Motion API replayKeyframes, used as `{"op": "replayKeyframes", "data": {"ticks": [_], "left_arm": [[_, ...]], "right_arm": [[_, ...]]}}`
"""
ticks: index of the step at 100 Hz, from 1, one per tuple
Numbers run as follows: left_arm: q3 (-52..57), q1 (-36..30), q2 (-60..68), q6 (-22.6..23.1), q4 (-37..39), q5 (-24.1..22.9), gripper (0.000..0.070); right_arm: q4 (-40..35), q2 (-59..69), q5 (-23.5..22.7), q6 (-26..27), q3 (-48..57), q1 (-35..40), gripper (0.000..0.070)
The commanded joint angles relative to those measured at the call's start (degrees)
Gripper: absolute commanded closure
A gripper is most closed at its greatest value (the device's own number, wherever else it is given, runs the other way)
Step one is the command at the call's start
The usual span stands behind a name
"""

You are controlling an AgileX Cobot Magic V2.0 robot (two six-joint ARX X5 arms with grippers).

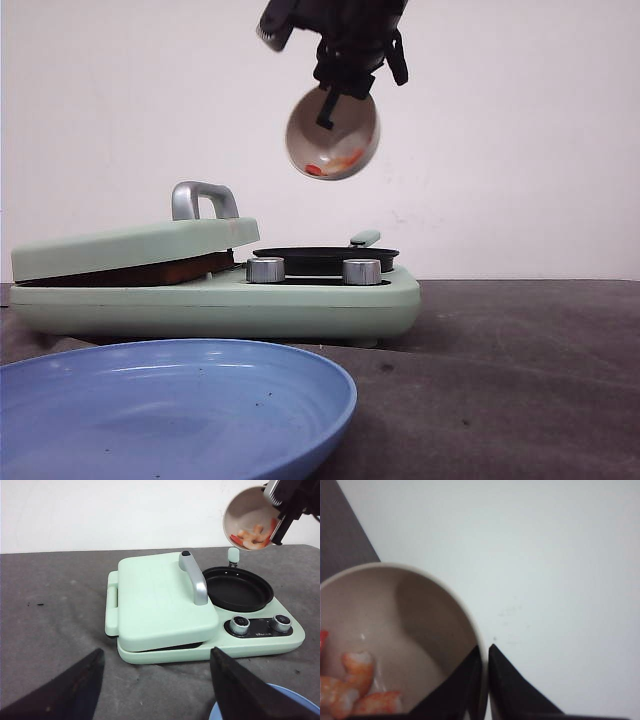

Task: Make breakfast with bread and shrimp
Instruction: 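Lift the bowl and carry it above the black frying pan, then tilt the bowl with the right gripper to pour shrimp into the pan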

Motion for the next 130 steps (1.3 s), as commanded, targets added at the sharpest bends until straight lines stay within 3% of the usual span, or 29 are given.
{"op": "replayKeyframes", "data": {"ticks": [1, 54, 98, 130], "left_arm": [[0.26, -0.15, -0.11, 0.52, 0.37, -0.26, 0.0352], [0.26, -0.15, -0.22, 0.76, 0.74, -0.26, 0.0352], [0.26, -0.15, -1.51, 0.74, 0.55, -0.26, 0.0352], [0.26, -0.15, -1.53, 0.74, 0.55, -0.24, 0.0352]], "right_arm": [[2.58, 0.94, 0.76, -1.97, 1.27, 0.57, 0.07], [14.25, 3.39, 3.8, 0.85, -2.91, 0.74, 0.07], [34.56, 3.72, 3.21, 1.03, -19.43, 1.86, 0.07], [44.89, 3.72, 2.71, 3.26, -23.54, 2.51, 0.07]]}}
